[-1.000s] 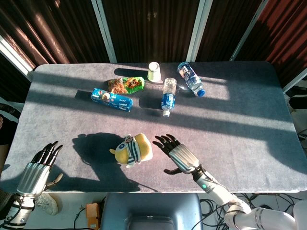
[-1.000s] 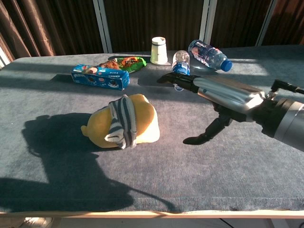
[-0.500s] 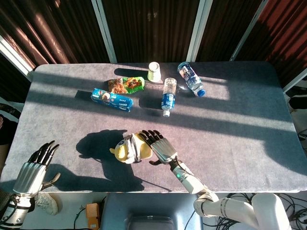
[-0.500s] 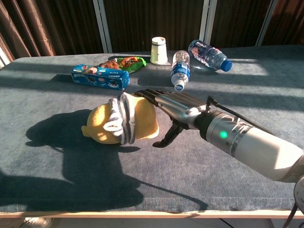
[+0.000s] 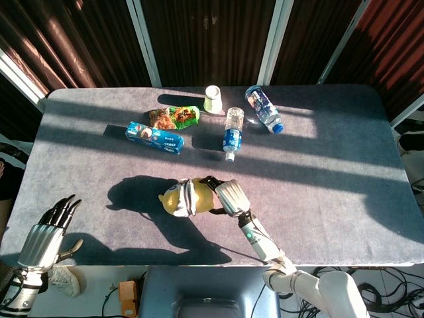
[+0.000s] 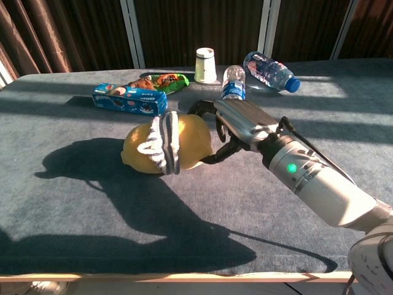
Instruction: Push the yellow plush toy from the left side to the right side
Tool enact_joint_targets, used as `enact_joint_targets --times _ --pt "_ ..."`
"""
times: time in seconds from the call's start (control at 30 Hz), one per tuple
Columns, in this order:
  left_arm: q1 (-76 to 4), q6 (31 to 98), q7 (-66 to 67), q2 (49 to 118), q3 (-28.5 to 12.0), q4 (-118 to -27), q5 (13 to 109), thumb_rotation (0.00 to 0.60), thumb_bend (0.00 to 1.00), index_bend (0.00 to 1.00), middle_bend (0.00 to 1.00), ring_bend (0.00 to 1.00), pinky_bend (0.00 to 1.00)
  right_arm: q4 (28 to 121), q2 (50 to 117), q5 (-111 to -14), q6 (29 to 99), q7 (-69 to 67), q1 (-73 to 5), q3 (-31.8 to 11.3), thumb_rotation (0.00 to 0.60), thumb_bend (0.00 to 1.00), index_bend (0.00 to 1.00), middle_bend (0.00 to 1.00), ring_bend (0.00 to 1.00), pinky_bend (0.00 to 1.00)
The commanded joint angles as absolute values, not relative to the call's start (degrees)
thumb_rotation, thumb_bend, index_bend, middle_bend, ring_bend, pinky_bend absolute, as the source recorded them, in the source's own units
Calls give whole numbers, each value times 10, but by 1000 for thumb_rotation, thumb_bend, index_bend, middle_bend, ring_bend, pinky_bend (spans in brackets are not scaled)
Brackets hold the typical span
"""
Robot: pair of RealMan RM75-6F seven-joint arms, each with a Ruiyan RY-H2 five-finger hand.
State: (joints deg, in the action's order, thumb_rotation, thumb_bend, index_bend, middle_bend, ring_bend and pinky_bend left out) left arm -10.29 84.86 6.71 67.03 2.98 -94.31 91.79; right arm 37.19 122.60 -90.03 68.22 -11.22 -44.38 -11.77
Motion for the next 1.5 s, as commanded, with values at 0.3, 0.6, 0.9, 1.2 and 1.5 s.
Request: enact_joint_targets --times 0.3,0.6,0.9,1.2,1.5 --pt "-101 835 78 669 28 -948 918 600 272 0 0 57 232 431 1138 -942 828 -112 -382 -71 600 373 826 557 625 931" --pt "-100 831 92 672 29 -953 926 600 271 0 0 56 233 585 945 -957 906 -60 -266 -2 600 372 825 557 625 925" --pt "-101 816 119 680 27 -954 922 600 270 0 0 62 235 478 927 -931 850 -200 -245 12 600 372 660 511 499 764" --pt "-102 804 125 682 28 -954 919 600 270 0 0 62 237 414 936 -932 790 -260 -245 30 600 315 353 158 45 167" --pt "-102 802 122 681 28 -954 921 600 272 0 0 62 237 477 891 -955 831 -257 -224 43 600 126 0 0 0 4"
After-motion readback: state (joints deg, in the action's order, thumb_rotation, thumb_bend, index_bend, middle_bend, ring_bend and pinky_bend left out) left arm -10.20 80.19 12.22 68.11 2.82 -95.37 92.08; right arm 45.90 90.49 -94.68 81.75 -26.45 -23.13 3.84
